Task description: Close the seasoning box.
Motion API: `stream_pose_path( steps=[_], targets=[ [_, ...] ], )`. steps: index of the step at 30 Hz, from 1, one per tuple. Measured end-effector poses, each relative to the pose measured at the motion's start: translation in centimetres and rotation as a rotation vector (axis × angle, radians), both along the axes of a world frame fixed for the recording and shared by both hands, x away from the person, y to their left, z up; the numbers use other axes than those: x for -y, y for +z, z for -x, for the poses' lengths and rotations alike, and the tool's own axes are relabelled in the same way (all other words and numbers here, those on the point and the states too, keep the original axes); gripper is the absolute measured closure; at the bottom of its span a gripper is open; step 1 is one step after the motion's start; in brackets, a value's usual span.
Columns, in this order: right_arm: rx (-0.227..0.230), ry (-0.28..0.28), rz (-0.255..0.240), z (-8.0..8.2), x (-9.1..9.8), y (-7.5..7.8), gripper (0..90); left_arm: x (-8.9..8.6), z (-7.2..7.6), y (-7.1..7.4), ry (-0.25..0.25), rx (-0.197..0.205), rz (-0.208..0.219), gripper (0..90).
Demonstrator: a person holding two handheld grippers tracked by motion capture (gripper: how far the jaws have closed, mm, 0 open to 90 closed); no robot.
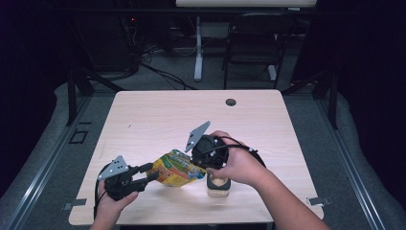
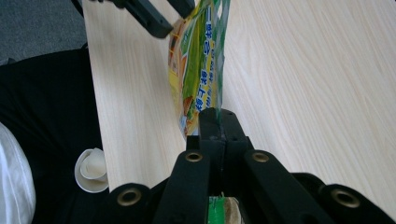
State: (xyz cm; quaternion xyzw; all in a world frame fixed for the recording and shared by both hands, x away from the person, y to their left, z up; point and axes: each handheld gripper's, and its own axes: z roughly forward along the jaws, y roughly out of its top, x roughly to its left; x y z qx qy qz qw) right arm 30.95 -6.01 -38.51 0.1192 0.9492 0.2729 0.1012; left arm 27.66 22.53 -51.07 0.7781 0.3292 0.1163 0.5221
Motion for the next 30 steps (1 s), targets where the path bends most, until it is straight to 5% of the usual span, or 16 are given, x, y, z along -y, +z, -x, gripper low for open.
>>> stream_pose_path(
  steps=[12,30],
  targets=[
    [0.011,0.019,0.001,0.1,-0.7,0.6,90.0,-0.5,0.0,0.3,0.037,0.021,0.021,54.5],
    [0.025,0.023,-0.001,0.4,-1.0,0.9,90.0,1.0,-0.2,-1.0,-0.029,-0.016,-0.026,61.8]
  ],
)
